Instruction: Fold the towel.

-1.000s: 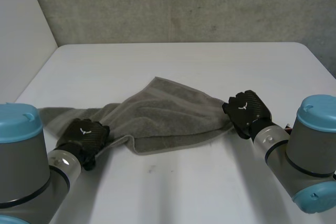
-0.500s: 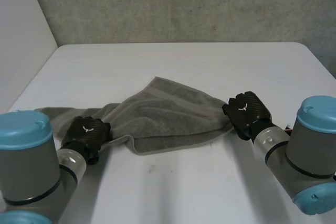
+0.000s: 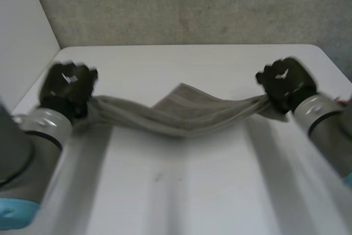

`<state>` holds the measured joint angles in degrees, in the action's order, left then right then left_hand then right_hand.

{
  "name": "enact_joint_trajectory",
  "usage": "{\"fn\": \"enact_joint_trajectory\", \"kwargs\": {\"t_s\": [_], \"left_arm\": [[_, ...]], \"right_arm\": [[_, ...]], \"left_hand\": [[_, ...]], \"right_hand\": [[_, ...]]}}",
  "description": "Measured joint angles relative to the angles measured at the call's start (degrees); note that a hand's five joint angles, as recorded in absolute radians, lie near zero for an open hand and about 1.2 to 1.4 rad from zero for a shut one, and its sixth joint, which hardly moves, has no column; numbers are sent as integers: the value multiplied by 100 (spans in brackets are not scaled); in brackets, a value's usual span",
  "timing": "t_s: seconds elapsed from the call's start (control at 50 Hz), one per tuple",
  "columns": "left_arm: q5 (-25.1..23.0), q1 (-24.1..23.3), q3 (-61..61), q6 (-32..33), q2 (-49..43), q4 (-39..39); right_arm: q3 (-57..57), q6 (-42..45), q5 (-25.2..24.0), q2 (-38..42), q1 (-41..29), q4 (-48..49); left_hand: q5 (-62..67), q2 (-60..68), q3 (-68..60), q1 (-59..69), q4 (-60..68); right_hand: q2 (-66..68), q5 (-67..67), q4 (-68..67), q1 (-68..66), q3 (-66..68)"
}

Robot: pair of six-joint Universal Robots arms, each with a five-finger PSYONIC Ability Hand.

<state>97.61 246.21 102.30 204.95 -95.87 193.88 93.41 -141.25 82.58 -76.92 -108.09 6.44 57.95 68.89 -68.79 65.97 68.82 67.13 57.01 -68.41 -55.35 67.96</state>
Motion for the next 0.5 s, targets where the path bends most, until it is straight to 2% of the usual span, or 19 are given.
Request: {"fn": "enact_joint_trajectory", "kwargs": {"t_s": [0.1,0.2,0.28,0.36,0.46,0.5], "left_arm": [[-163,80,-482,116,1023,-785],[-388,440,-1205,158,1382,-1665],[-554,809,-1623,162,1368,-2084],[-831,1127,-1856,161,1137,-2343],[-1086,1226,-1916,158,543,-2420],[-1182,1217,-1958,161,38,-2420]], "right_arm": [[-838,-6,-52,-778,225,-1508],[-1882,15,-140,-1321,447,-2777],[-2389,116,-227,-1461,513,-3272],[-2614,385,-319,-1270,554,-3564],[-2590,718,-328,-692,566,-3662],[-2558,880,-320,-307,551,-3654]], "left_hand": [[66,69,-65,73,69],[66,81,-81,84,85],[66,83,-84,84,89],[133,84,-84,202,90],[146,84,-84,221,91],[146,84,-84,221,91]], "right_hand": [[32,1,0,-1,0],[44,2,0,0,-1],[44,2,0,0,0],[44,2,0,0,0],[44,2,0,0,-1],[44,2,0,-1,0]]}}
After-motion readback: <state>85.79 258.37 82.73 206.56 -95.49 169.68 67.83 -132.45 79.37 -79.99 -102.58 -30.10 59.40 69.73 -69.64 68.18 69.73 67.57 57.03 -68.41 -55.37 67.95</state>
